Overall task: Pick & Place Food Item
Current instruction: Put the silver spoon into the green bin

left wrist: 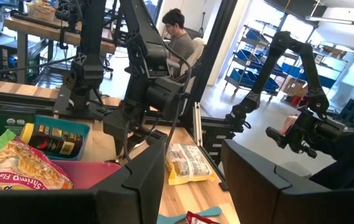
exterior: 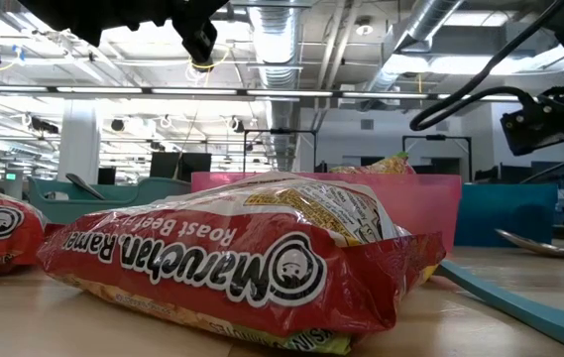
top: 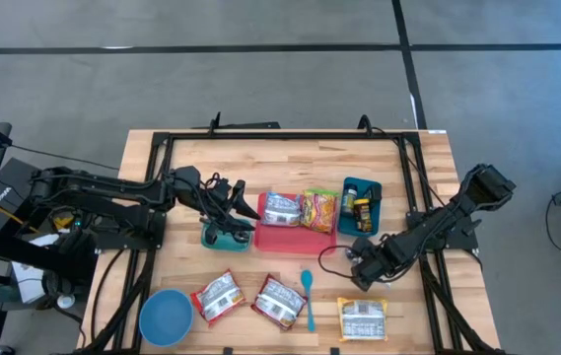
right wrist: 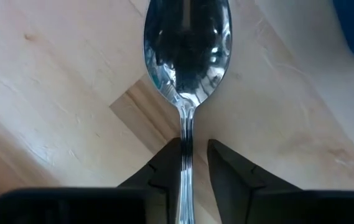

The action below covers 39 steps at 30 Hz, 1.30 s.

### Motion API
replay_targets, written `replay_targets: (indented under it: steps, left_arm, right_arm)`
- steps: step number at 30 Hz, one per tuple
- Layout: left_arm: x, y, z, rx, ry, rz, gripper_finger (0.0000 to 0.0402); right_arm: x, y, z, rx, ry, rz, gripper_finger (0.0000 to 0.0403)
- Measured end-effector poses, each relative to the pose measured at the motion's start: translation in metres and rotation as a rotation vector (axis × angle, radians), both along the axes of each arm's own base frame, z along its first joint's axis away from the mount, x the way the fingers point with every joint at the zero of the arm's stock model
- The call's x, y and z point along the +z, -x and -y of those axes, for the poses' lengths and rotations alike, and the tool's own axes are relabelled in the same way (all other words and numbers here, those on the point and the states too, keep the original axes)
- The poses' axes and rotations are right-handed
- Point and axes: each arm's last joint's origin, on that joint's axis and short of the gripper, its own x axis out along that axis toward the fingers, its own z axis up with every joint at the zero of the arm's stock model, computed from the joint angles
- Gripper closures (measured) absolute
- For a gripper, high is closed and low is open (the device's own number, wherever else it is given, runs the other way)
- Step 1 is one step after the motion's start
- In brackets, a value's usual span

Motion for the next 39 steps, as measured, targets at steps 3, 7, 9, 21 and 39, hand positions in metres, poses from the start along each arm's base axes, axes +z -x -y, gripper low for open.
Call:
replay_targets:
  steps: [3, 7, 9, 21, 39]
  left_arm:
    - [0.0000, 0.0000, 0.0000, 0.000, 0.000, 0.000, 0.0247]
    - [0.0000, 0.0000, 0.0000, 0.000, 0.000, 0.000, 0.0247]
    - [0.0000, 0.0000, 0.0000, 0.000, 0.000, 0.000, 0.0247]
    - [0.0000, 0.0000, 0.0000, 0.000, 0.000, 0.000, 0.0247]
    - [0.0000, 0.0000, 0.0000, 0.000, 0.000, 0.000, 0.0247]
  right_arm:
    - [-0.0001, 0.0009, 0.0006, 0.000, 0.006, -0.010, 0.0343]
    - [-0.0001, 0.0015, 0.0010, 0.000, 0.010, -0.016, 0.0357]
    - [-0.0001, 0.0016, 0.0011, 0.002, 0.011, -0.017, 0.0366]
    - [-0.0003, 0.0020, 0.0014, 0.011, 0.014, -0.021, 0.0377]
    - [-0.0002, 0.0019, 0.0016, 0.054, 0.025, -0.020, 0.0397]
